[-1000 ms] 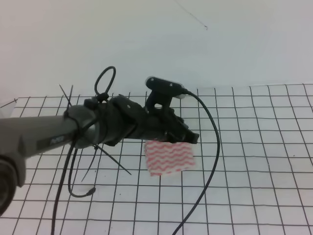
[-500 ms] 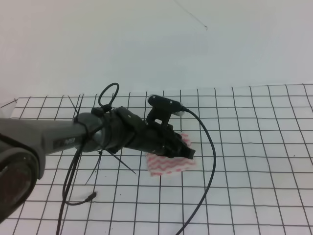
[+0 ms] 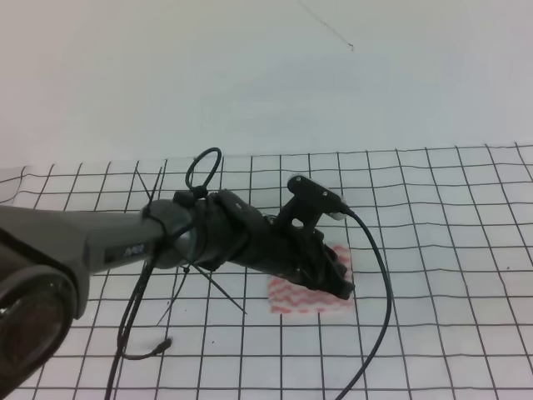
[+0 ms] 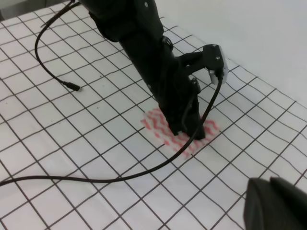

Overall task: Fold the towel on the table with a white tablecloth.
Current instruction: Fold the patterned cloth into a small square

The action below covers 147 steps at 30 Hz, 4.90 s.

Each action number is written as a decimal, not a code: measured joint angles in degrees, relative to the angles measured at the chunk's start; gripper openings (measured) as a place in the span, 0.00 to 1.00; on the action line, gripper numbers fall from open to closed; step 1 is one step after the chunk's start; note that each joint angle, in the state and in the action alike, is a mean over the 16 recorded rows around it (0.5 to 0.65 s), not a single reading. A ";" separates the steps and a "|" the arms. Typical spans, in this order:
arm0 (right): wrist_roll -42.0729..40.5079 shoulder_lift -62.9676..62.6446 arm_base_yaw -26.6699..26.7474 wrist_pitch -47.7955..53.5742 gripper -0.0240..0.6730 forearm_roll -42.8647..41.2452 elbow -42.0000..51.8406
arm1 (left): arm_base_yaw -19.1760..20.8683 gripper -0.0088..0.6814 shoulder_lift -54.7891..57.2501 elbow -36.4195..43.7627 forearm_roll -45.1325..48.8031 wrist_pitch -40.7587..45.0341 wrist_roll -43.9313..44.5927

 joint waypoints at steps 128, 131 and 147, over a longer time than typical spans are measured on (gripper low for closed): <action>70.49 -0.70 0.00 -35.08 0.03 -58.61 23.37 | 34.40 0.01 -120.04 76.11 52.97 -3.71 -65.76; 70.49 -0.70 0.00 -35.08 0.03 -58.61 23.37 | 35.89 0.01 -121.45 77.51 55.52 -3.11 -68.76; 70.49 -0.70 0.00 -35.08 0.03 -58.74 23.37 | 37.19 0.01 -121.87 77.66 58.64 -1.82 -72.02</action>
